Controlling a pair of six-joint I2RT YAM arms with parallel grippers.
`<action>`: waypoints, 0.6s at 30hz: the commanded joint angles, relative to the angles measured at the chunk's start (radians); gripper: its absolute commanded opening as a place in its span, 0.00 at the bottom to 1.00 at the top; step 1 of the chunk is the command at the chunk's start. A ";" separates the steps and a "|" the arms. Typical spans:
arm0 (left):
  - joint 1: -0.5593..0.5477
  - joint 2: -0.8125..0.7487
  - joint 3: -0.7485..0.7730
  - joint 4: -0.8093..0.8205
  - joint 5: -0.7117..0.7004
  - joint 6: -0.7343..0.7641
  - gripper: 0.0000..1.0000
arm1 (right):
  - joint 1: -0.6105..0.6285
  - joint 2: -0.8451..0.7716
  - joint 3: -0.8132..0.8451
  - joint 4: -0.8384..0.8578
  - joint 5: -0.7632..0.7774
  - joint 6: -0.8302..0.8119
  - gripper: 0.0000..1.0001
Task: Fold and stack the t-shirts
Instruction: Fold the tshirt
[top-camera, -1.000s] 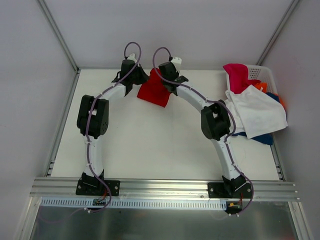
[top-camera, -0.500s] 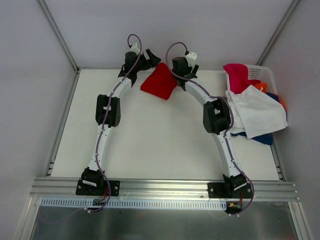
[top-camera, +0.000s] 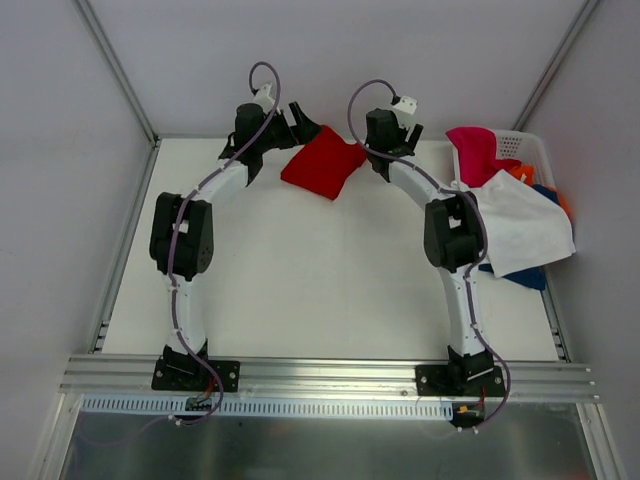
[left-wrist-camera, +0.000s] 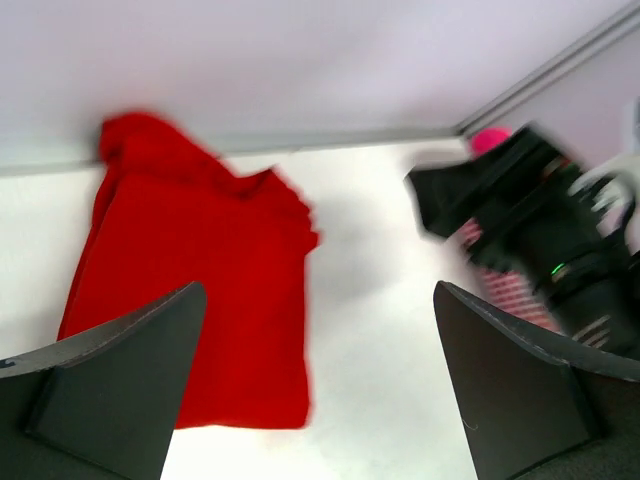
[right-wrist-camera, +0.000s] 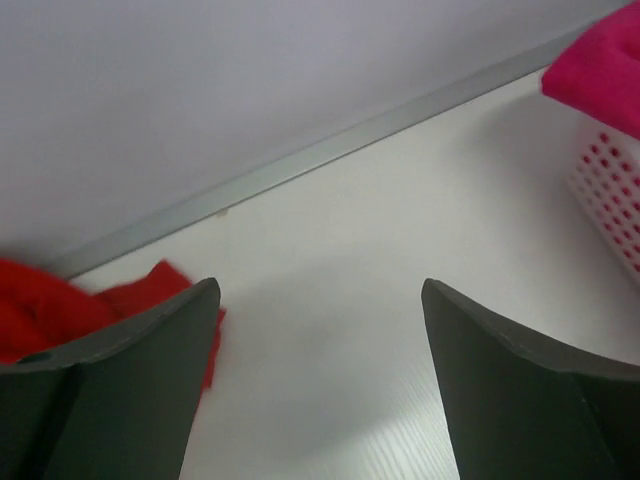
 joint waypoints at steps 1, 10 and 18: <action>0.002 -0.218 -0.116 0.045 0.010 0.066 0.99 | 0.063 -0.356 -0.242 0.106 0.072 -0.061 0.86; 0.010 -0.571 -0.589 0.067 -0.039 0.056 0.99 | 0.209 -0.960 -0.805 0.070 0.092 0.004 0.87; 0.036 -0.709 -0.945 0.259 -0.038 -0.130 0.99 | 0.420 -1.253 -1.110 -0.104 0.062 0.176 0.86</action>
